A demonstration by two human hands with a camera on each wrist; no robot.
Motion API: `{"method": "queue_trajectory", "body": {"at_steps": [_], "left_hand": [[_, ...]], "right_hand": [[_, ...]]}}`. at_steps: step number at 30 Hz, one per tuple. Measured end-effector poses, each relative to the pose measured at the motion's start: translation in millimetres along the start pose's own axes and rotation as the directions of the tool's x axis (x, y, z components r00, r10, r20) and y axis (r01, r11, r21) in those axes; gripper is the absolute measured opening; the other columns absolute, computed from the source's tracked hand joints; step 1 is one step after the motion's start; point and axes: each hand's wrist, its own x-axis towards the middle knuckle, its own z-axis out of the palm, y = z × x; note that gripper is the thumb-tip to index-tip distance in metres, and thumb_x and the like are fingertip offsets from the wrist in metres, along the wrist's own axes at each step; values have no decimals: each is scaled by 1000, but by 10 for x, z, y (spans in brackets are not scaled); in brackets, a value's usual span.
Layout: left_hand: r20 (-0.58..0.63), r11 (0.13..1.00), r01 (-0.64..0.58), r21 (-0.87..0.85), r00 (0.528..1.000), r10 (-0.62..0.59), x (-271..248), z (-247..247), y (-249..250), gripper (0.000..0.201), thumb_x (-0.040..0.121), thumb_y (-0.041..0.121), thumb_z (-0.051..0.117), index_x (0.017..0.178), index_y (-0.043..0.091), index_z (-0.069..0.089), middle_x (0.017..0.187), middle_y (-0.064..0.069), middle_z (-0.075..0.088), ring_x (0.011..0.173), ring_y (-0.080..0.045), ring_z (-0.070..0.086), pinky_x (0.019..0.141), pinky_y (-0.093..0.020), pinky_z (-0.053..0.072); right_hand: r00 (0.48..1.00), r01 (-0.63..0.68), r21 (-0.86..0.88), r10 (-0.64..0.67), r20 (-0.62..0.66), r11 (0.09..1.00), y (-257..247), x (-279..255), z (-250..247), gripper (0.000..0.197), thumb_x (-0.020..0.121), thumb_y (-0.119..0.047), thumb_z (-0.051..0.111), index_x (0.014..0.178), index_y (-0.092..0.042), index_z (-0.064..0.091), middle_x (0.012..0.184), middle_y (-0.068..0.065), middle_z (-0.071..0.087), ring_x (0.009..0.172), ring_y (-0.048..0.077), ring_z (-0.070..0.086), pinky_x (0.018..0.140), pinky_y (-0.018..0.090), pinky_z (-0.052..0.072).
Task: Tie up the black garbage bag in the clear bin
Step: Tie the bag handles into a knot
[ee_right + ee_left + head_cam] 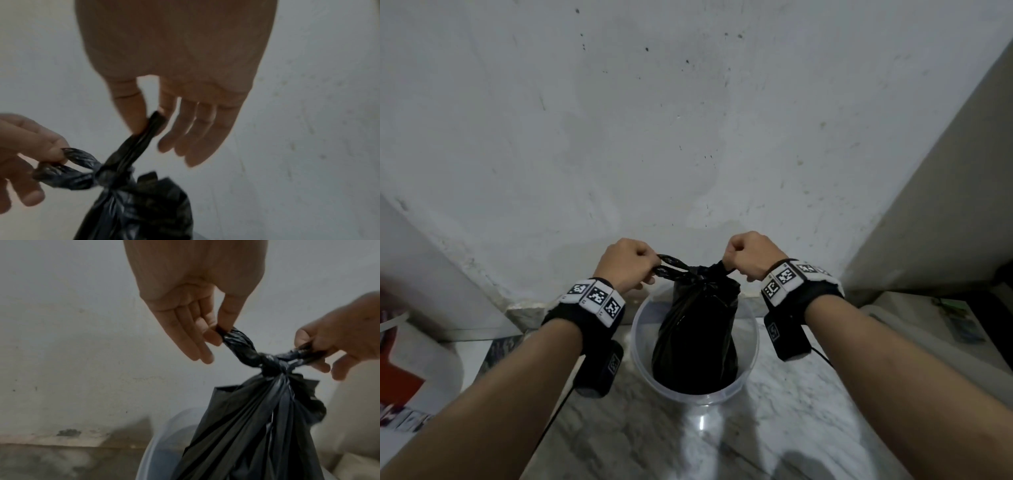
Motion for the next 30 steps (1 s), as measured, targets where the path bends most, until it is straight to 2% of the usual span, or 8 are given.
{"method": "queue_trajectory", "body": {"at_steps": [2, 4, 6, 10, 17, 23, 27, 30], "left_hand": [[51, 999, 7, -34, 999, -5, 12, -60, 27, 17, 79, 26, 64, 74, 11, 71, 70, -7, 75, 66, -23, 74, 66, -39, 59], [38, 990, -29, 140, 999, 24, 37, -94, -15, 19, 80, 34, 63, 73, 17, 70, 67, 1, 75, 70, -21, 73, 71, -37, 57], [-87, 916, -34, 400, 993, 75, 59, -104, -109, 18, 78, 39, 59, 70, 24, 67, 69, 6, 74, 78, -22, 69, 74, -35, 54], [-111, 852, -44, 522, 987, 119, 74, -79, -296, 15, 77, 40, 56, 69, 29, 63, 77, 4, 72, 83, -28, 66, 71, -34, 49], [-48, 871, -44, 489, 996, 78, 43, -207, -402, 18, 80, 44, 58, 71, 30, 66, 73, 9, 73, 82, -21, 66, 72, -32, 48], [-30, 869, -43, 493, 997, 66, 21, -177, -341, 21, 82, 46, 57, 71, 29, 64, 77, 7, 73, 82, -21, 67, 76, -35, 52], [45, 960, -45, 278, 998, 33, 18, -222, -287, 21, 83, 38, 64, 72, 21, 68, 68, 4, 74, 70, -15, 72, 76, -34, 56], [73, 987, -46, 152, 997, 36, -54, -216, -266, 22, 84, 35, 65, 79, 14, 70, 74, -2, 76, 63, -15, 73, 72, -32, 58]], "right_hand": [[998, 55, -70, -52, 48, 996, -7, 25, -57, 9, 61, -29, 65, 60, -20, 62, 62, -4, 65, 63, 21, 62, 70, 37, 57], [998, 70, -157, -70, 6, 985, 49, 39, -124, 10, 68, -29, 67, 65, -20, 62, 63, -5, 68, 68, 19, 64, 71, 34, 55], [996, 45, -199, -59, -68, 979, 135, 37, -168, 13, 75, -31, 66, 72, -19, 64, 67, -4, 71, 74, 19, 65, 70, 31, 52], [998, 16, -226, -29, -53, 974, 286, 19, -57, 14, 79, -34, 62, 76, -21, 65, 73, -3, 73, 78, 20, 66, 70, 30, 49], [999, 47, -240, -48, -1, 970, 201, 77, -71, 14, 80, -34, 62, 75, -22, 66, 69, -8, 72, 76, 15, 65, 71, 30, 50], [997, 56, -270, -67, -33, 961, 231, 56, -71, 12, 80, -35, 61, 75, -24, 63, 77, -4, 71, 80, 20, 64, 73, 32, 51], [994, 101, -202, -108, -25, 974, 189, 53, -115, 12, 77, -29, 64, 68, -23, 60, 72, 1, 70, 76, 22, 65, 76, 39, 55], [994, 105, -188, -111, -20, 977, 167, 3, -151, 9, 77, -27, 67, 72, -21, 62, 76, 2, 69, 80, 25, 65, 76, 36, 54]]}}
